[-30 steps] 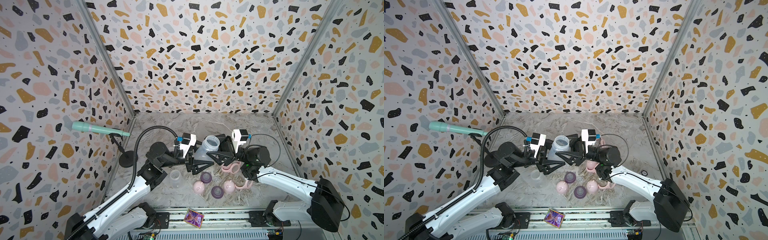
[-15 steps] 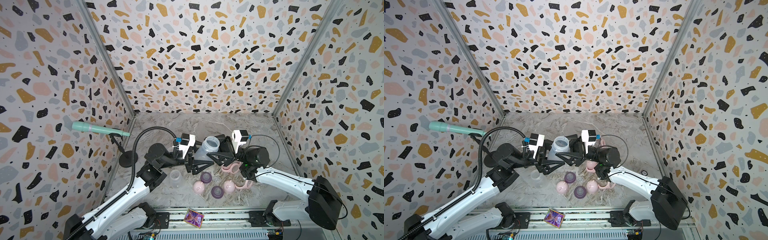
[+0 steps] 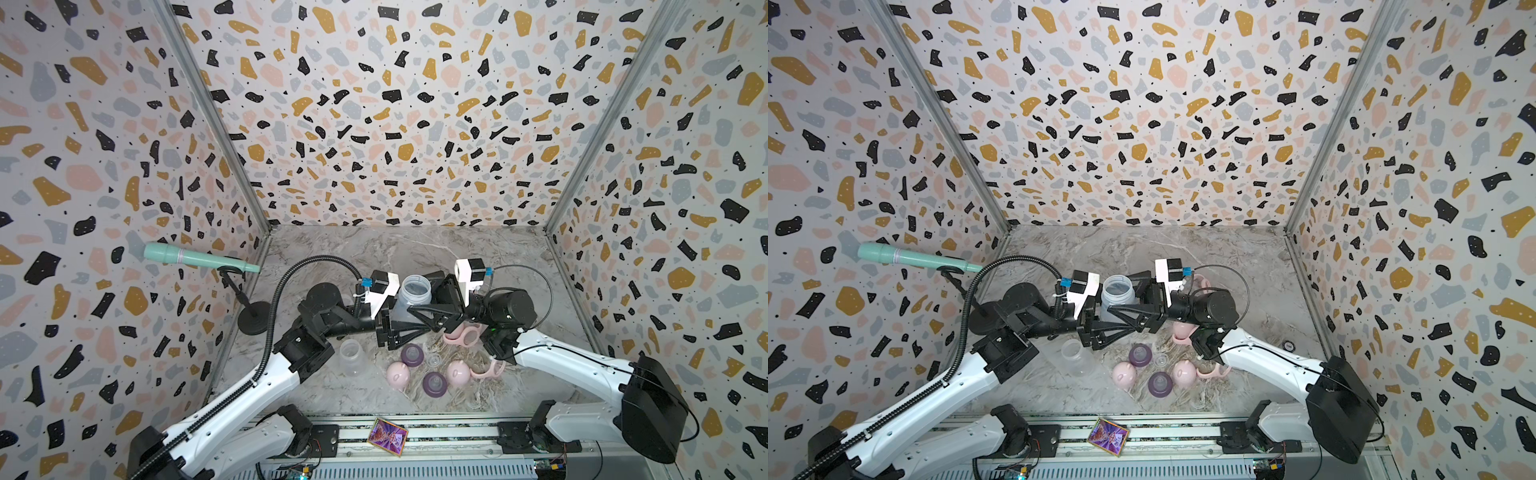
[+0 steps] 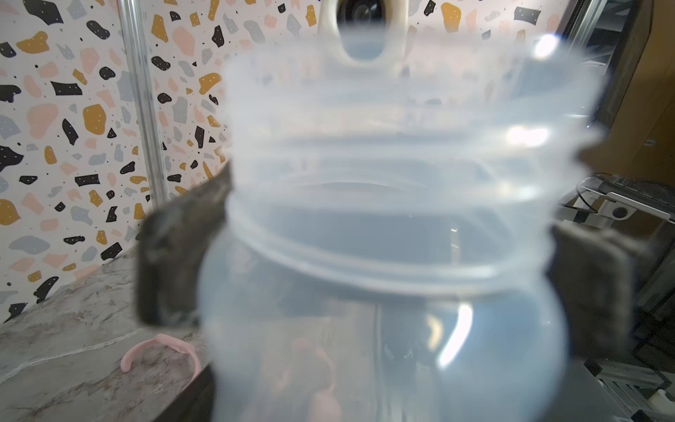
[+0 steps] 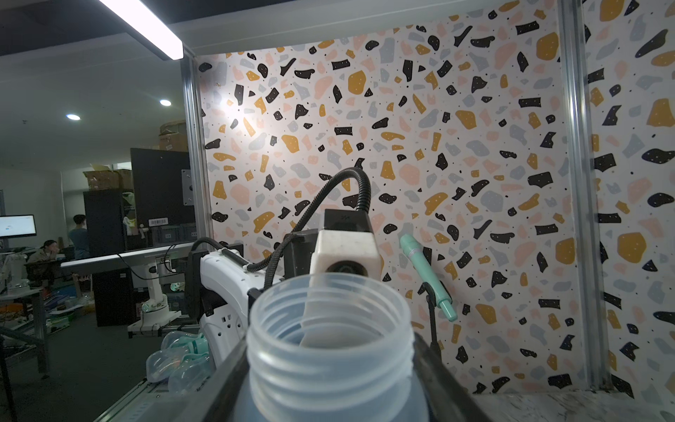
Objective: Assemble the baby bottles
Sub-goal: Pick up the baby bottle from the center of the board.
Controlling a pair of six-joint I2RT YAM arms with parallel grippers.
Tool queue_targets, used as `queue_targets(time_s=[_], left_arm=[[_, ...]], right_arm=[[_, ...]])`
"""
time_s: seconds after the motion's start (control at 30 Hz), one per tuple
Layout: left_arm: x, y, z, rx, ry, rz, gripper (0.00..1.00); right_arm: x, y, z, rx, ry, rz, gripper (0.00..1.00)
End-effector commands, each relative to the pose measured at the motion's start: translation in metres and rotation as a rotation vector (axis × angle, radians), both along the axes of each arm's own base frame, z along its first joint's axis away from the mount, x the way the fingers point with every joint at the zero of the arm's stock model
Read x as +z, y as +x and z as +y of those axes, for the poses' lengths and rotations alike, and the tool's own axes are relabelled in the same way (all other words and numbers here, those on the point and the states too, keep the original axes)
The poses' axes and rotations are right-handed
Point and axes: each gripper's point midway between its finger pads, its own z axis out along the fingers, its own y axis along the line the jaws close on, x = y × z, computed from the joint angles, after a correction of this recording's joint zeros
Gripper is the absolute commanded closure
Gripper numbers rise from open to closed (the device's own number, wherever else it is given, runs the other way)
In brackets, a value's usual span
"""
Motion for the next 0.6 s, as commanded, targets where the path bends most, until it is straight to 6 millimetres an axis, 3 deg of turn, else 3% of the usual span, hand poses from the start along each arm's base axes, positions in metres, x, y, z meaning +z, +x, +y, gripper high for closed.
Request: queue_targets(time_s=[0.0, 0.2, 0.37, 0.57], left_arm=[[-0.008, 0.039, 0.010, 0.220, 0.036, -0.011, 0.74], [-0.022, 0.041, 0.016, 0.260, 0.125, -0.022, 0.82], [-0.030, 0.045, 0.017, 0.268, 0.182, -0.020, 0.87], [-0.037, 0.050, 0.015, 0.274, 0.244, -0.011, 0.90]], right_arm=[[0.012, -0.009, -0.012, -0.045, -0.021, -0.039, 0.77], [-0.001, 0.001, -0.022, -0.161, -0.224, -0.040, 0.62], [-0.010, -0.002, -0.020, -0.146, -0.361, -0.033, 0.38], [-0.020, 0.007, -0.012, -0.129, -0.445, 0.037, 0.33]])
